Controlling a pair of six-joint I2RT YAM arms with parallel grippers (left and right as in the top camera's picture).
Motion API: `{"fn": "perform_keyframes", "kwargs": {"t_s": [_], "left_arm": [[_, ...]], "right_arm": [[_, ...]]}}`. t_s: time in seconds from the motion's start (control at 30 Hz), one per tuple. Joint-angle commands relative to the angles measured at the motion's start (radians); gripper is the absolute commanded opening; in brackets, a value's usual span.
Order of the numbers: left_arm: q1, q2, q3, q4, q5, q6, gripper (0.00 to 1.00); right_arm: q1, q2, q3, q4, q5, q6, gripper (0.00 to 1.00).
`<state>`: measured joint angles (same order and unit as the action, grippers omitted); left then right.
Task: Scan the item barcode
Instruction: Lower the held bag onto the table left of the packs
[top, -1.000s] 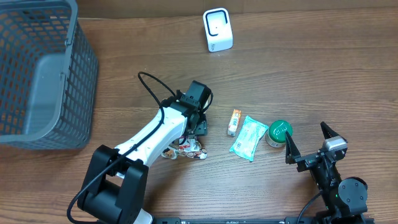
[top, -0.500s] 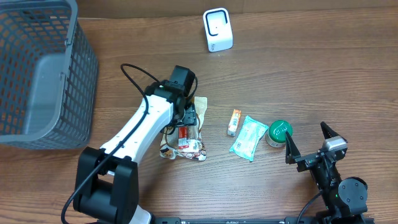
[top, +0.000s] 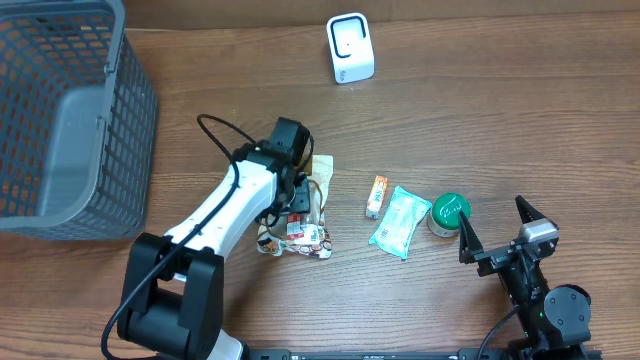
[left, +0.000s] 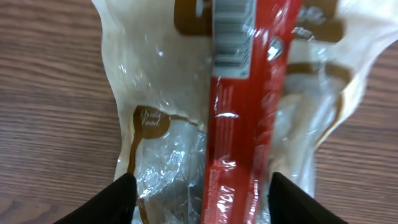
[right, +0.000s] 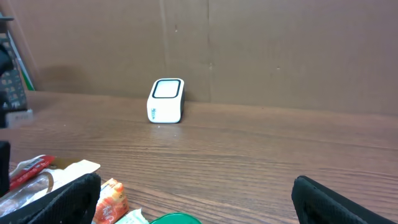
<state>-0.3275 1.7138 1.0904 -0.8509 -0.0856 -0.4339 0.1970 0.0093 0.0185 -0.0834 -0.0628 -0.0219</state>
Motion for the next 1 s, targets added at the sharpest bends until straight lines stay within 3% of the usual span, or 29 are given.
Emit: {"fn": "perform_keyframes", "kwargs": {"t_s": [0.0, 0.17, 0.4, 0.7, 0.97], "left_arm": [[-0.002, 0.006, -0.035, 0.018, 0.01, 0.015, 0.54], [-0.002, 0.006, -0.038, 0.022, 0.013, 0.015, 0.19], [-0.002, 0.006, -0.038, 0.026, 0.079, 0.016, 0.04], [0.0, -0.014, -0.009, -0.062, 0.078, 0.034, 0.04], [0.0, -0.164, -0.009, -0.088, 0.075, 0.026, 0.04]], "right_arm": [[-0.002, -0.006, -0.01, 0.003, 0.008, -0.002, 1.0], [-0.002, -0.006, -0.01, 0.003, 0.008, -0.002, 1.0], [-0.002, -0.006, -0.01, 0.003, 0.008, -0.002, 1.0], [-0.002, -0.006, -0.01, 0.003, 0.008, -0.002, 1.0], [-0.002, -0.006, -0.01, 0.003, 0.008, -0.002, 1.0]]}}
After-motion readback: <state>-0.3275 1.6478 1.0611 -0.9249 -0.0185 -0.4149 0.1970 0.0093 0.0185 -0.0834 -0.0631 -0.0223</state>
